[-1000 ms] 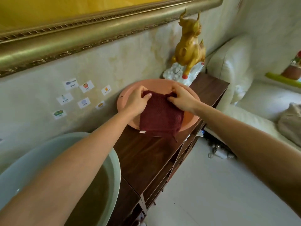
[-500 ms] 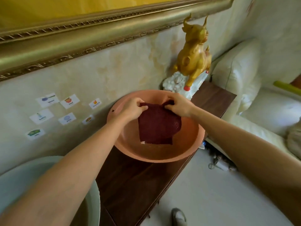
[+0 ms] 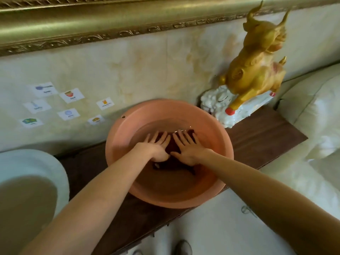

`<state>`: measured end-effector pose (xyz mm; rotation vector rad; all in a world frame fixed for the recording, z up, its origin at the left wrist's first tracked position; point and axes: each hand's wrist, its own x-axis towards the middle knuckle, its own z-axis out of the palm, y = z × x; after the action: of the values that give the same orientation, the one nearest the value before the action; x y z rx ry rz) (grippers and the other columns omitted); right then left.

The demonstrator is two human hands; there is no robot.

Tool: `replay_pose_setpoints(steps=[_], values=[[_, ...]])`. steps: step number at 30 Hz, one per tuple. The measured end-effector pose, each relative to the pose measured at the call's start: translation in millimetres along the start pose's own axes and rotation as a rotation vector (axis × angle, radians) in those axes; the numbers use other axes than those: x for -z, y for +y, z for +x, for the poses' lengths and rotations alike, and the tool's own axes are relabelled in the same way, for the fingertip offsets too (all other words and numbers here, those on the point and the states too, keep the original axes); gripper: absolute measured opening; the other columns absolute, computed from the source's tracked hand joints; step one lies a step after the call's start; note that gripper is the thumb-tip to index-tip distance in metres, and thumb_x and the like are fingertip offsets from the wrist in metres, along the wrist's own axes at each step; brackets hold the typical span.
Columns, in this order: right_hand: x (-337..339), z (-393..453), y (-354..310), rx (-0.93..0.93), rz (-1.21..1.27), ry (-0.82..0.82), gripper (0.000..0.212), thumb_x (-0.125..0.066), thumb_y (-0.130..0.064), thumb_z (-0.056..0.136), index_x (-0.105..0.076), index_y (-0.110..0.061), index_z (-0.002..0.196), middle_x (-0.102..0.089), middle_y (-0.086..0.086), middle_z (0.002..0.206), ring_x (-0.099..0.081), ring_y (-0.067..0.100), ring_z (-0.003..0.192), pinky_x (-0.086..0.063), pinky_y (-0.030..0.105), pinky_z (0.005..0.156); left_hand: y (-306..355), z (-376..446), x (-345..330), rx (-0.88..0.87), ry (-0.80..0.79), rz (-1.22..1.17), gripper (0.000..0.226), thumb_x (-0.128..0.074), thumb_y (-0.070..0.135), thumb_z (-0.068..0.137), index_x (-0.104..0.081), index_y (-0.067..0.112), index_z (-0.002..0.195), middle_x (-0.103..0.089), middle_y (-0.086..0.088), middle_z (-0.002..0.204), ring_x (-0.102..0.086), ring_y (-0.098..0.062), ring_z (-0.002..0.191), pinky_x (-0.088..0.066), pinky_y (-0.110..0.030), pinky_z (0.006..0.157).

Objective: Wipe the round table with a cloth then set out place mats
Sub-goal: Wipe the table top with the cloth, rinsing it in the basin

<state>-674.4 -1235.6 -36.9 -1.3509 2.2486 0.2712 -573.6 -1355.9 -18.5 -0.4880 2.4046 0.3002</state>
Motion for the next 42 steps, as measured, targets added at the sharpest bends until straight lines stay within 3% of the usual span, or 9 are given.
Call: replay_pose_setpoints(steps=[6, 9, 11, 17, 24, 29, 34, 38, 42], values=[[6, 10, 2, 0.056, -0.01, -0.056, 0.075, -0.029, -0.05, 0.101, 0.014, -0.018, 0.153, 0.019, 0.009, 0.16, 0.014, 0.025, 0.148, 0.007, 0.039, 0.12, -2, 10, 2, 0.019, -0.031, -0.049, 0.076, -0.039, 0.036, 0.098, 0.013, 0.023, 0.152, 0.021, 0.001, 0.159, 0.013, -0.028, 0.147, -0.004, -0.047, 0.12], [30, 10, 3, 0.121, 0.15, 0.089, 0.053, -0.042, -0.026, 0.099, -0.031, -0.013, 0.149, -0.028, 0.012, 0.156, -0.029, 0.03, 0.142, -0.026, 0.04, 0.115, -11, 8, 21, -0.025, 0.21, -0.172, 0.055, -0.048, 0.025, 0.095, -0.033, 0.022, 0.148, -0.032, -0.007, 0.153, -0.035, -0.03, 0.138, -0.036, -0.043, 0.108], [38, 8, 2, 0.073, 0.12, 0.232, 0.044, -0.046, -0.015, 0.095, -0.044, -0.011, 0.138, -0.045, 0.012, 0.144, -0.041, 0.031, 0.133, -0.039, 0.04, 0.106, -12, 8, 24, 0.008, 0.337, -0.198, 0.053, -0.049, 0.024, 0.096, -0.035, 0.018, 0.147, -0.037, -0.008, 0.149, -0.039, -0.03, 0.134, -0.039, -0.042, 0.105], [39, 11, -3, -0.015, -0.04, 0.248, 0.03, -0.051, -0.011, 0.092, -0.056, -0.008, 0.121, -0.056, 0.015, 0.13, -0.05, 0.032, 0.121, -0.039, 0.038, 0.099, -4, 17, 15, 0.022, 0.398, -0.218, 0.025, -0.054, 0.015, 0.092, -0.058, 0.007, 0.115, -0.055, -0.015, 0.124, -0.057, -0.034, 0.109, -0.05, -0.043, 0.085], [83, -13, 11, 0.051, 0.338, 0.38, 0.013, -0.056, -0.01, 0.086, -0.047, -0.018, 0.084, -0.059, 0.005, 0.091, -0.057, 0.027, 0.088, -0.036, 0.029, 0.068, -18, -18, 55, -0.119, 0.642, -0.444, 0.012, -0.063, 0.018, 0.092, -0.064, 0.013, 0.102, -0.06, -0.001, 0.1, -0.056, -0.019, 0.092, -0.039, -0.028, 0.073], [106, -32, 3, 0.18, 0.231, 0.579, 0.035, -0.057, -0.011, 0.09, -0.054, -0.005, 0.124, -0.065, 0.015, 0.112, -0.058, 0.032, 0.102, -0.036, 0.031, 0.079, -39, -38, 69, -0.179, 0.738, -0.346, 0.033, -0.062, 0.03, 0.091, -0.06, 0.027, 0.123, -0.065, 0.003, 0.12, -0.061, -0.02, 0.108, -0.05, -0.036, 0.089], [86, -39, 2, 0.243, 0.153, 0.445, 0.006, -0.06, -0.013, 0.085, -0.058, -0.012, 0.09, -0.06, -0.001, 0.088, -0.057, 0.027, 0.09, -0.038, 0.033, 0.071, -29, -44, 51, -0.122, 0.542, -0.179, 0.027, -0.061, 0.025, 0.092, -0.064, 0.022, 0.119, -0.067, -0.001, 0.113, -0.061, -0.023, 0.104, -0.049, -0.035, 0.084], [58, -21, -5, 0.132, 0.054, 0.282, 0.042, -0.056, -0.023, 0.093, -0.049, -0.013, 0.133, -0.053, 0.009, 0.132, -0.049, 0.03, 0.124, -0.041, 0.037, 0.099, -15, -33, 26, -0.049, 0.427, -0.099, 0.044, -0.057, 0.027, 0.093, -0.049, 0.014, 0.135, -0.054, -0.011, 0.13, -0.051, -0.031, 0.12, -0.046, -0.04, 0.093], [29, -8, -12, 0.145, -0.053, -0.057, 0.076, -0.042, -0.044, 0.1, 0.002, -0.016, 0.155, 0.003, 0.006, 0.163, 0.0, 0.024, 0.15, -0.007, 0.04, 0.121, -4, -15, 8, -0.017, 0.118, -0.076, 0.07, -0.048, 0.033, 0.098, -0.012, 0.009, 0.153, -0.018, -0.013, 0.157, -0.018, -0.032, 0.145, -0.025, -0.044, 0.115]])
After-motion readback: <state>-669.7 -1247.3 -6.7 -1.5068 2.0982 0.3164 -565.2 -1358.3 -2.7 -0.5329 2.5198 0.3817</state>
